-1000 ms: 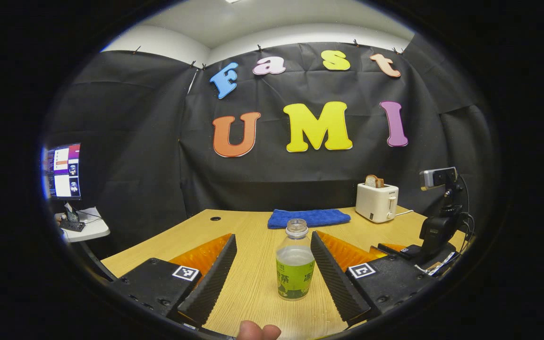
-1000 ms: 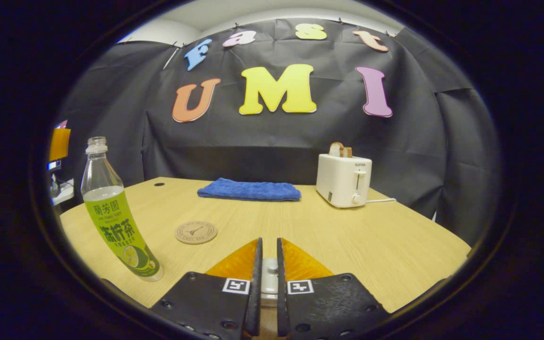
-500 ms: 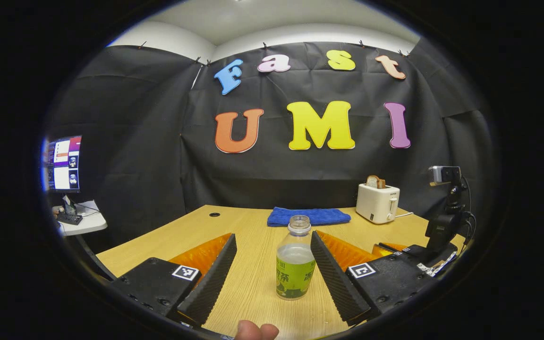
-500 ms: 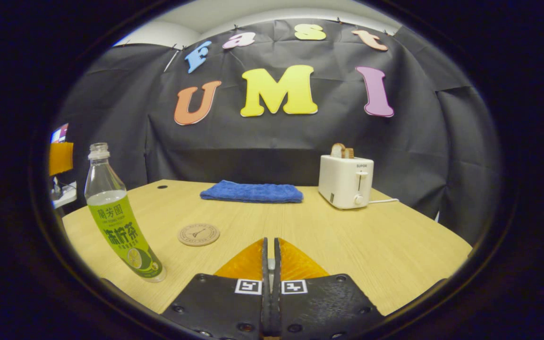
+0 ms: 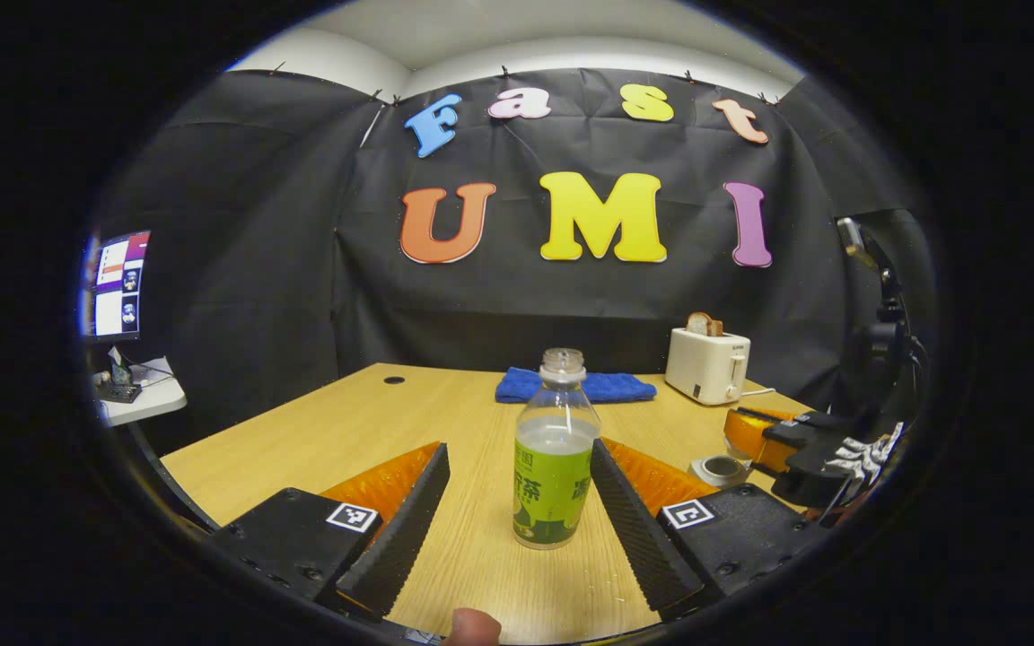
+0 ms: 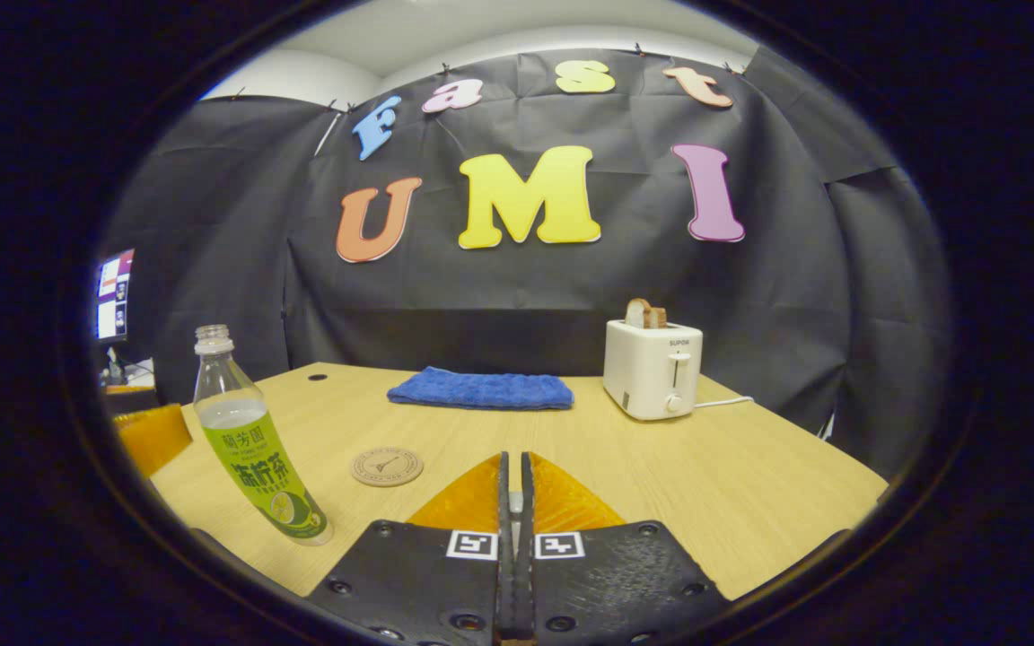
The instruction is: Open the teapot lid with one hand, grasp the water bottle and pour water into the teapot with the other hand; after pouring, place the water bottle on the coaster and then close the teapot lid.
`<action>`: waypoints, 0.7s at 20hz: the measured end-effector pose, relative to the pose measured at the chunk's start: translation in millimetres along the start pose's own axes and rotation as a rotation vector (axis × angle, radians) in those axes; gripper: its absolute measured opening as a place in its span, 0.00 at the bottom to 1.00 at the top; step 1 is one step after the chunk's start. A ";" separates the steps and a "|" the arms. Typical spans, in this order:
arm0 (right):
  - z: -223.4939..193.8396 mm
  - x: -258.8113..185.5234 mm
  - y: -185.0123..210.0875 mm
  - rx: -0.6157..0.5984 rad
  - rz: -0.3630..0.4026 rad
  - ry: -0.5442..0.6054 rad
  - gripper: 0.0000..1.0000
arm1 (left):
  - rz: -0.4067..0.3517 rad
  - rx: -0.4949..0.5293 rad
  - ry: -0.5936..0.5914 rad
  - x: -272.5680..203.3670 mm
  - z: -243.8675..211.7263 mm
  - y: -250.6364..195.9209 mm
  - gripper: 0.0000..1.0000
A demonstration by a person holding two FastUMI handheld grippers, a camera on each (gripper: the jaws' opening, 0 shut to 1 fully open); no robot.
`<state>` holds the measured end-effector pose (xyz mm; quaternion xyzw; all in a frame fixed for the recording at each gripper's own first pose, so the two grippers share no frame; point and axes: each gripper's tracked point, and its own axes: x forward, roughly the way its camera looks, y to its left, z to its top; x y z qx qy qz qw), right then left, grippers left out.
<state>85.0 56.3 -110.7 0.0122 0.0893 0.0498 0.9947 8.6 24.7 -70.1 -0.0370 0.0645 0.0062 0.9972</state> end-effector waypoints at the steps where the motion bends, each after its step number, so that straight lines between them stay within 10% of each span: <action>1: 2.9 -3.0 -2.4 -0.005 -0.002 -0.004 0.00 | -0.016 -0.014 0.011 3.2 -6.1 -5.4 0.99; 14: 15.5 -16.9 -25.0 -0.025 -0.014 -0.027 0.00 | -0.036 -0.038 0.137 47.4 -63.0 -11.0 0.99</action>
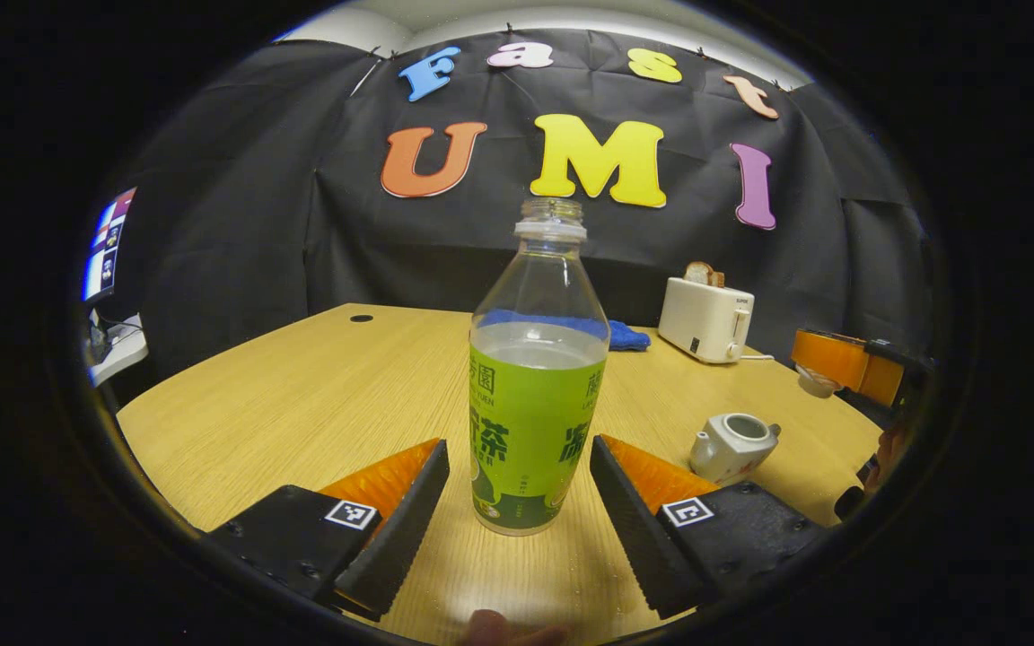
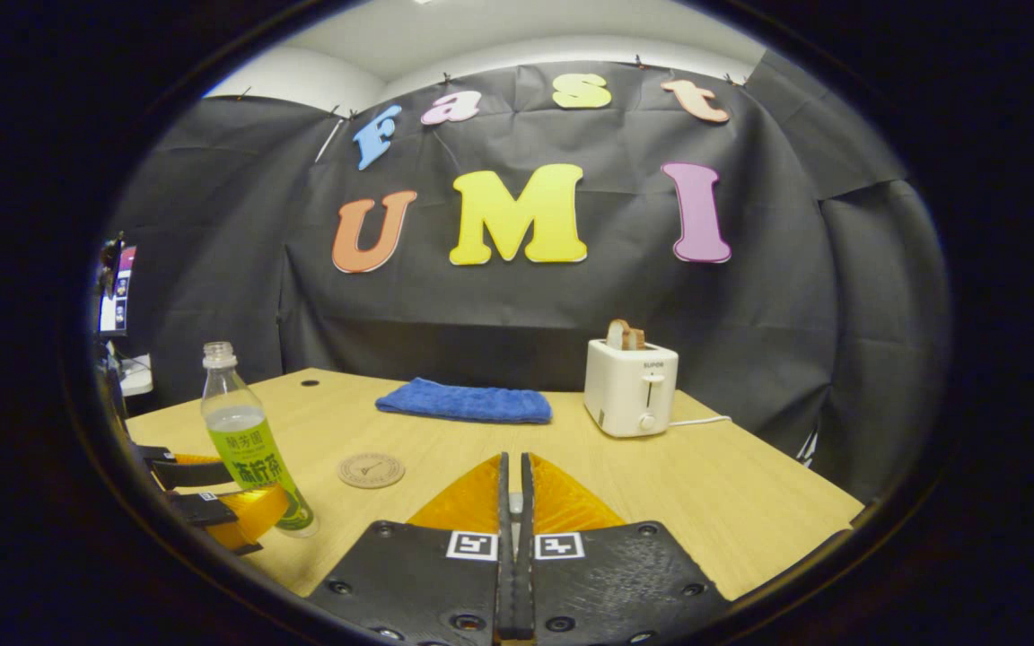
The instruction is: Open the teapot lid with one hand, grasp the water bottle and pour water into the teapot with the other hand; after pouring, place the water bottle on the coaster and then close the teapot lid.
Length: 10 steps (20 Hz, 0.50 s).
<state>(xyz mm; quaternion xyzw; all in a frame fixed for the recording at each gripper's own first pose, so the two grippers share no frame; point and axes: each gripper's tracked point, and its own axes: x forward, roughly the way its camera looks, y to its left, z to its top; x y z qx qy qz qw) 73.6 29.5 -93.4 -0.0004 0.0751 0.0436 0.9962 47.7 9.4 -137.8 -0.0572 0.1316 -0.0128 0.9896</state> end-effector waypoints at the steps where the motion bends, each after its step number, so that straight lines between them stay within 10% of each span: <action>1: -1.5 1.3 1.4 0.000 0.005 0.005 0.00 | -0.003 0.011 0.001 1.4 -0.1 -1.4 0.99; 10: -0.1 -3.7 -5.7 0.003 0.029 0.006 0.00 | 0.015 0.127 0.021 6.4 -0.5 5.6 0.80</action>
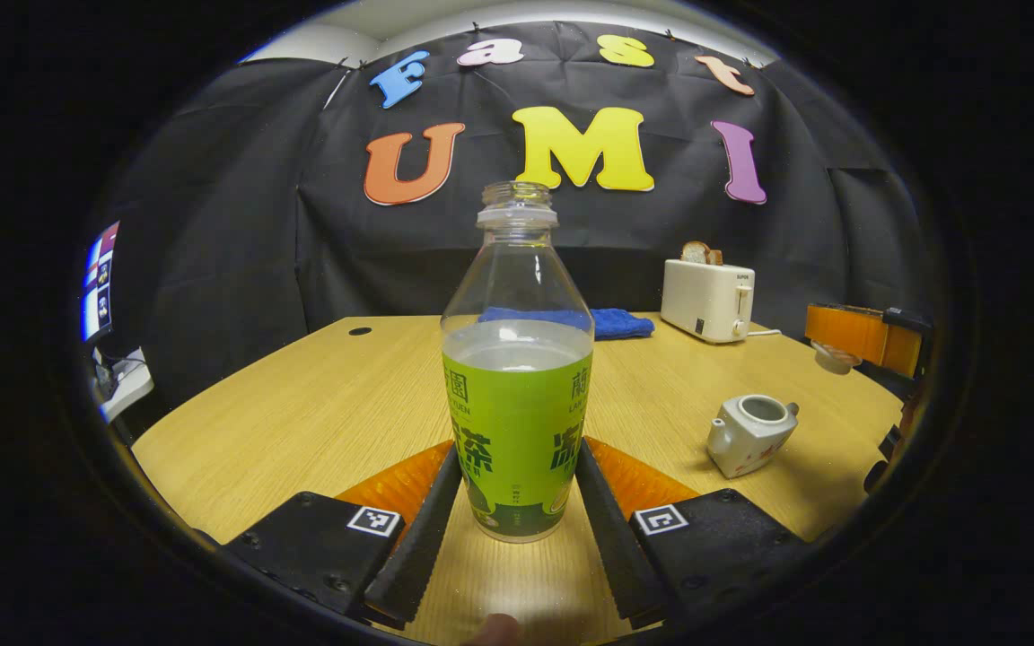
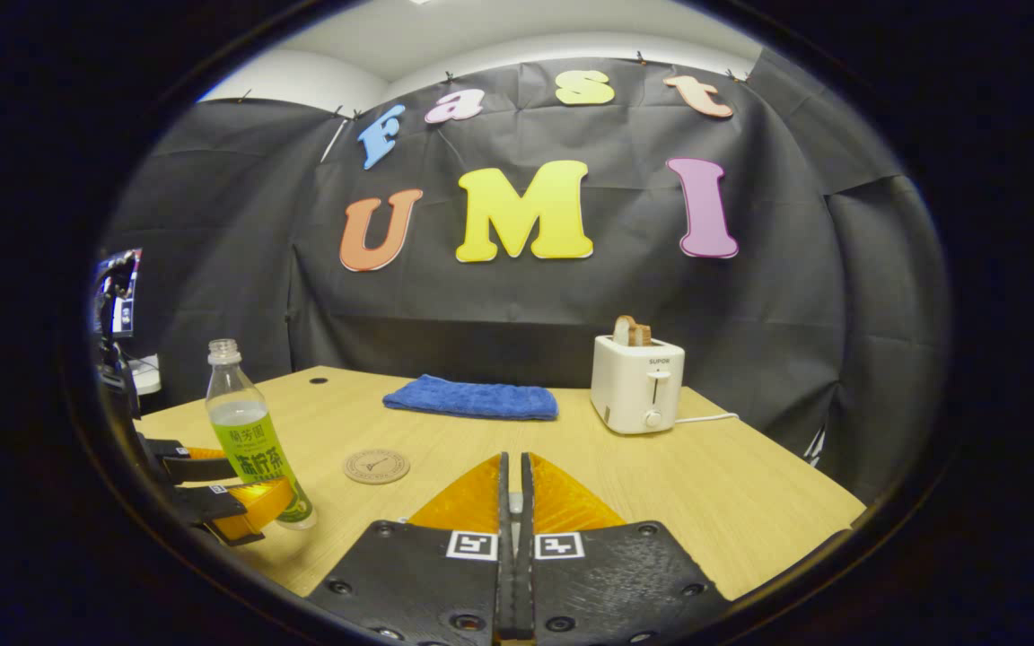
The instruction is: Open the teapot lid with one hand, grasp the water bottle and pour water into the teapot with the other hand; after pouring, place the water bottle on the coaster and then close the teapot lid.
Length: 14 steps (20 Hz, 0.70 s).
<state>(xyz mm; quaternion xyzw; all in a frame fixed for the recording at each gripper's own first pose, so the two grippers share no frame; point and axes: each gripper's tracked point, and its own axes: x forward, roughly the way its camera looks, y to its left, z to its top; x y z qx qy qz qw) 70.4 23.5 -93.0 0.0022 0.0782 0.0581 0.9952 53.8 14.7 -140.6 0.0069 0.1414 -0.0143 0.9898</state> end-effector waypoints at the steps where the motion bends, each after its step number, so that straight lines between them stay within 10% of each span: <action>1: 0.2 -1.7 -3.7 0.001 -0.002 -0.002 0.00 | 0.010 0.022 0.009 -1.0 1.1 2.7 0.80; 14: 3.8 -16.3 -61.1 0.031 -0.017 0.002 0.00 | 0.200 0.836 0.044 -20.9 46.4 30.9 0.75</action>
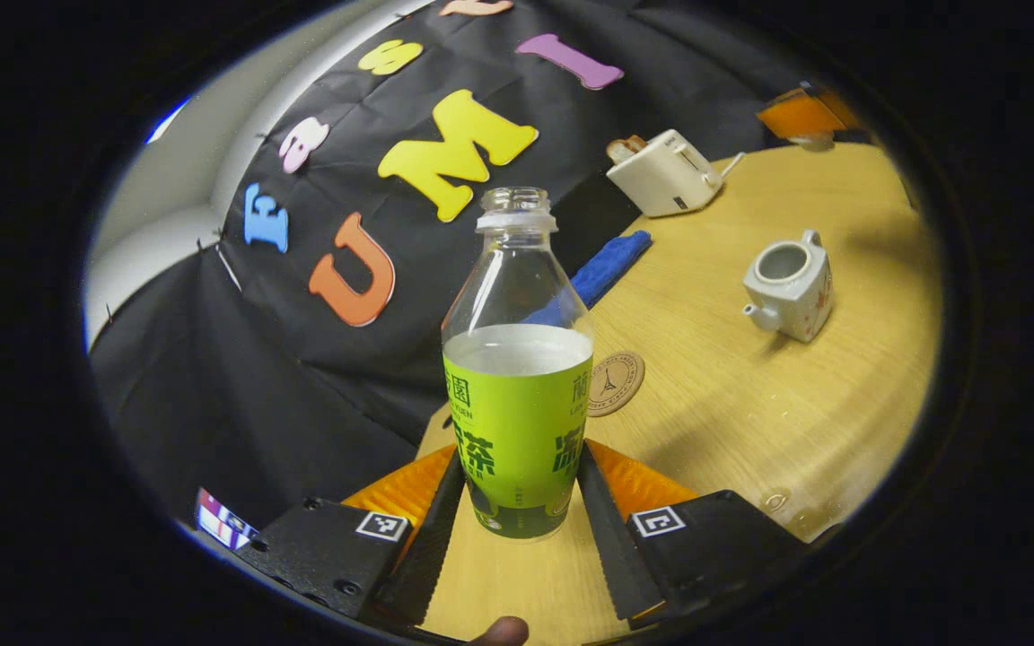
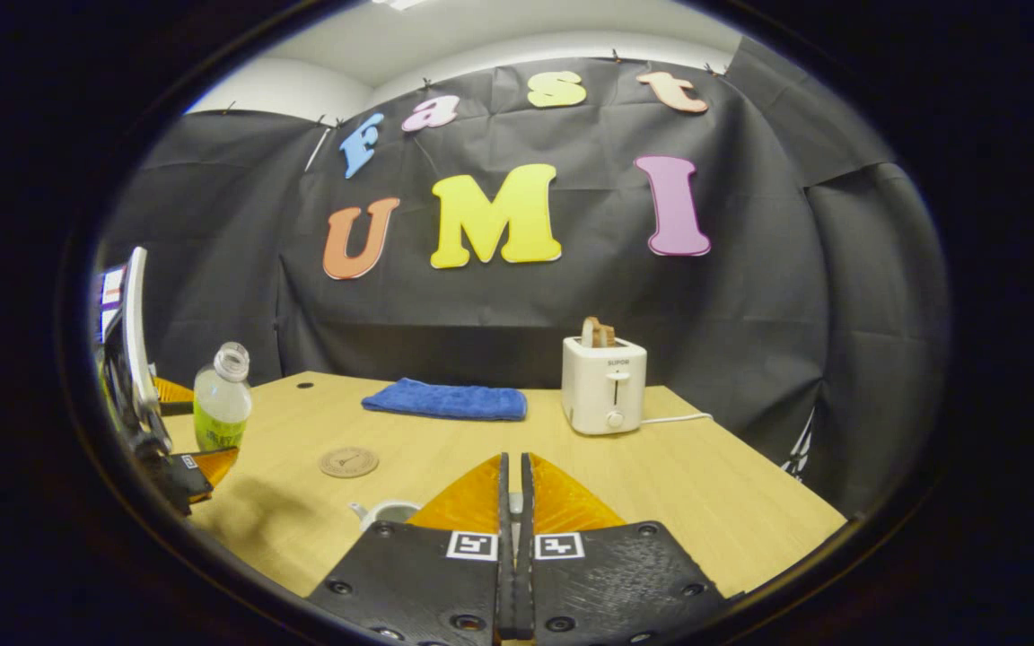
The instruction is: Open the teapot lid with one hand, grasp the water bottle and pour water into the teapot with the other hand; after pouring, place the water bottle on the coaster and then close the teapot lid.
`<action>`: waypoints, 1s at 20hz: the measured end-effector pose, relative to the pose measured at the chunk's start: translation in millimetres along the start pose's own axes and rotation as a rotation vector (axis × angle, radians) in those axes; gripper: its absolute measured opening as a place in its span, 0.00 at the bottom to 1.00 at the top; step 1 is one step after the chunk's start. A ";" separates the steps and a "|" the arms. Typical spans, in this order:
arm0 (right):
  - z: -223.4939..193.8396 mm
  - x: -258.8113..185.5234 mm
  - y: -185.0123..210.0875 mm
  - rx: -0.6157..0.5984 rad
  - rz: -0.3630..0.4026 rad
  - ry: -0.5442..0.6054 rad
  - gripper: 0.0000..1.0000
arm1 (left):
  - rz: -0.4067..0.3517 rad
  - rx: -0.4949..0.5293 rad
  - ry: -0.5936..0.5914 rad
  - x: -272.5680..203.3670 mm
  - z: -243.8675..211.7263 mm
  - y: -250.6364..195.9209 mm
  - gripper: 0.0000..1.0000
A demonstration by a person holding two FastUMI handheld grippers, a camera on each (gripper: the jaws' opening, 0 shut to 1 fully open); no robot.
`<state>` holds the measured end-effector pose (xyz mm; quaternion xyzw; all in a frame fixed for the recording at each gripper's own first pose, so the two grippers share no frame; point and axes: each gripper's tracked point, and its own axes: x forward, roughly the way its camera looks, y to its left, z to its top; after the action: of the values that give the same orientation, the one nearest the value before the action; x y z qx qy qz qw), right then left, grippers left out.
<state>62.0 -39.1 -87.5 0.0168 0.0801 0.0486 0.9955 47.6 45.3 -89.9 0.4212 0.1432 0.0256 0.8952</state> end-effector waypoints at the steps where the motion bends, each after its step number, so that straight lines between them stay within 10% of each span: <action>1: -1.4 -0.6 -3.6 0.000 -0.001 0.003 0.00 | 0.008 0.043 0.001 0.7 2.1 2.6 0.75; 20: -20.0 -12.7 -39.4 0.030 0.009 0.020 0.00 | -0.024 0.721 0.025 17.1 31.6 -25.8 0.75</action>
<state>50.0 -79.1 -106.9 0.0314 0.0908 0.0522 0.9940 70.9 7.9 -94.4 0.7078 0.1589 -0.0321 0.6875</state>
